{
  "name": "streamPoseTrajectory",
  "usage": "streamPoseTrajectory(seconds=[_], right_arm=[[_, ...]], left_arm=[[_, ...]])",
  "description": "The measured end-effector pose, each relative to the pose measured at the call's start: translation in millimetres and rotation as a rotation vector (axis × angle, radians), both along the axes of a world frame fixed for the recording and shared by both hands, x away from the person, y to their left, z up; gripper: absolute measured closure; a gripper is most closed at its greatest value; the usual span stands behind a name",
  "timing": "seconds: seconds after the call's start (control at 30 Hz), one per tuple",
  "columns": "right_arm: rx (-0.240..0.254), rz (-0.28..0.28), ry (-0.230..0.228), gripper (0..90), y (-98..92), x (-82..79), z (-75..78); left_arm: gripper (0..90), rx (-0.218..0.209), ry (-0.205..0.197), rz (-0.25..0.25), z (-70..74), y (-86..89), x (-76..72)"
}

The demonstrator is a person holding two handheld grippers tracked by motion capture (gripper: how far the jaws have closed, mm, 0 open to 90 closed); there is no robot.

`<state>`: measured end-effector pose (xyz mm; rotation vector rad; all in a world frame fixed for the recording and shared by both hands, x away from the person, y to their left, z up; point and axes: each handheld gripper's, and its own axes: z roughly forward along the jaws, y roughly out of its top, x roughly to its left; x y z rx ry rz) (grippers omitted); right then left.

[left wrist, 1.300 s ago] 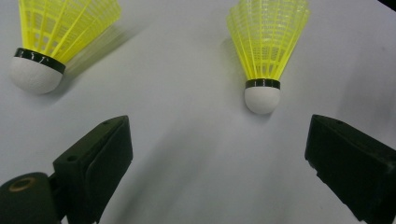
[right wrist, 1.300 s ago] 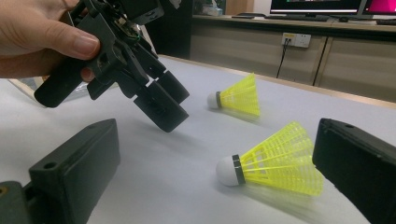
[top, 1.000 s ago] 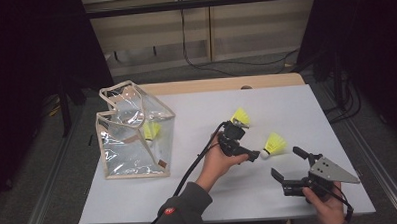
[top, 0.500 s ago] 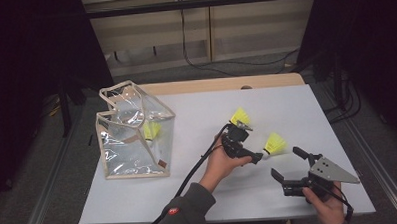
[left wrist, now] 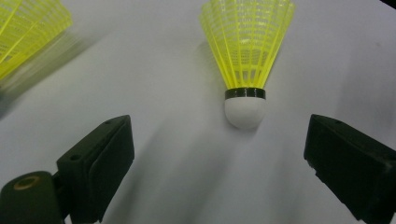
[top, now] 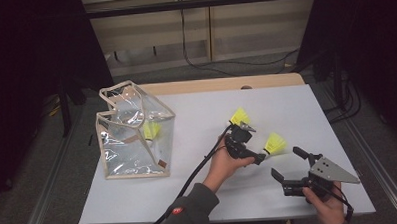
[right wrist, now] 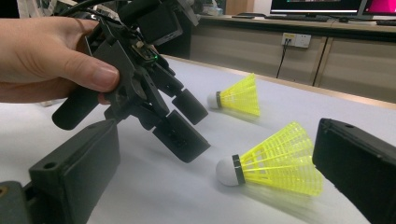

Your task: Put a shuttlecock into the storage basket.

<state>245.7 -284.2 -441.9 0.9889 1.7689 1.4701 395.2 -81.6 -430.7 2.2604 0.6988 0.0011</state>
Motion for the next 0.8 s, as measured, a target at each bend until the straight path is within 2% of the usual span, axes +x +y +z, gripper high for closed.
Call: streamPoseTrajectory(seconds=[0.43,0.8], right_arm=[[-0.001,0.002,-0.001,0.9,-0.2,0.2,-0.3],[0.0,0.0,-0.001,0.9,-0.6,0.3,-0.4]], left_arm=[[12.0,-0.001,-0.01,-0.018,-1.5,-7.2,0.8],[22.8,-0.004,-0.021,-0.041,-6.5,-14.6,0.7]])
